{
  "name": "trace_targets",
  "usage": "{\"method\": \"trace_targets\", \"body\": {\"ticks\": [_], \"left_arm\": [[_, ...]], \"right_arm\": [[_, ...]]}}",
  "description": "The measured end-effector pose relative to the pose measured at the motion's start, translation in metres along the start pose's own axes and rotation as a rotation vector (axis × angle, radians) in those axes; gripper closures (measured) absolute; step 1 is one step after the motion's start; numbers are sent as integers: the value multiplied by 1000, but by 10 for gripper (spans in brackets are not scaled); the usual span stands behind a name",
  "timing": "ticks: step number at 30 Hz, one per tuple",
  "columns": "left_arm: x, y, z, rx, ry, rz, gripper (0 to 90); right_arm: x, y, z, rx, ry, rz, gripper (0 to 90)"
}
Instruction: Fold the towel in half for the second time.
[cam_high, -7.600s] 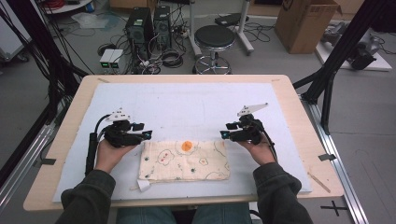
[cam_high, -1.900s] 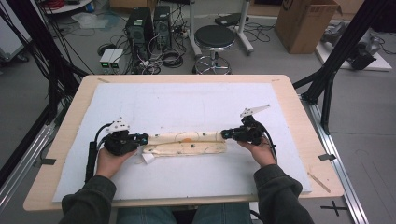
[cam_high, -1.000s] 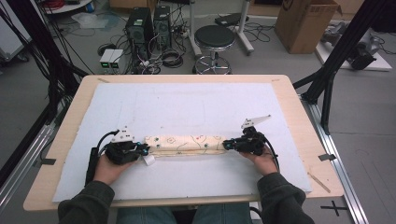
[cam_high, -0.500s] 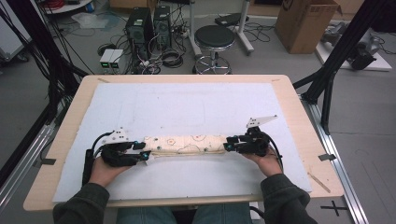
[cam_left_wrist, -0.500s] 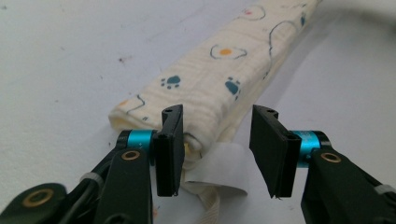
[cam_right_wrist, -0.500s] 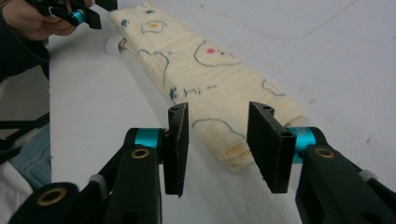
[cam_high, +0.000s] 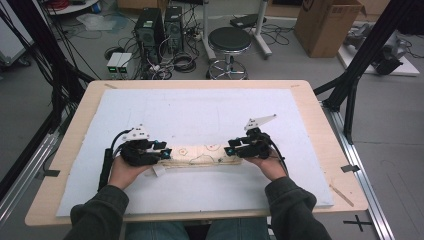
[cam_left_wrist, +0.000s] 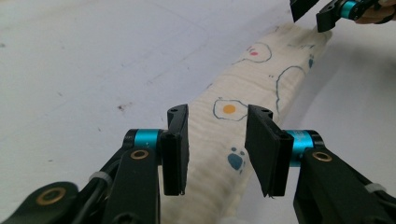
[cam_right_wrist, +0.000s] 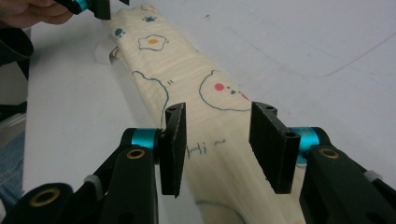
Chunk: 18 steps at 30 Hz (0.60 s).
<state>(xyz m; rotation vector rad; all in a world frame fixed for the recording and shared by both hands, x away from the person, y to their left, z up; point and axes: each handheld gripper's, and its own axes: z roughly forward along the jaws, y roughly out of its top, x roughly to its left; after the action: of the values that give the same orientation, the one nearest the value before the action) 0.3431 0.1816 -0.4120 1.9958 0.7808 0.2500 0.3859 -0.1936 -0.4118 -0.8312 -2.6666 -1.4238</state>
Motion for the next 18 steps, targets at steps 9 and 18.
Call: {"method": "trace_targets", "body": {"ticks": [9, 18], "left_arm": [[-2, -5, 21, 111, 4, 22, 612], [2, -19, 14, 150, 5, 25, 563]], "right_arm": [[2, -1, 24, 85, -24, -32, 524], [0, -11, 20, 147, -79, -75, 490]]}}
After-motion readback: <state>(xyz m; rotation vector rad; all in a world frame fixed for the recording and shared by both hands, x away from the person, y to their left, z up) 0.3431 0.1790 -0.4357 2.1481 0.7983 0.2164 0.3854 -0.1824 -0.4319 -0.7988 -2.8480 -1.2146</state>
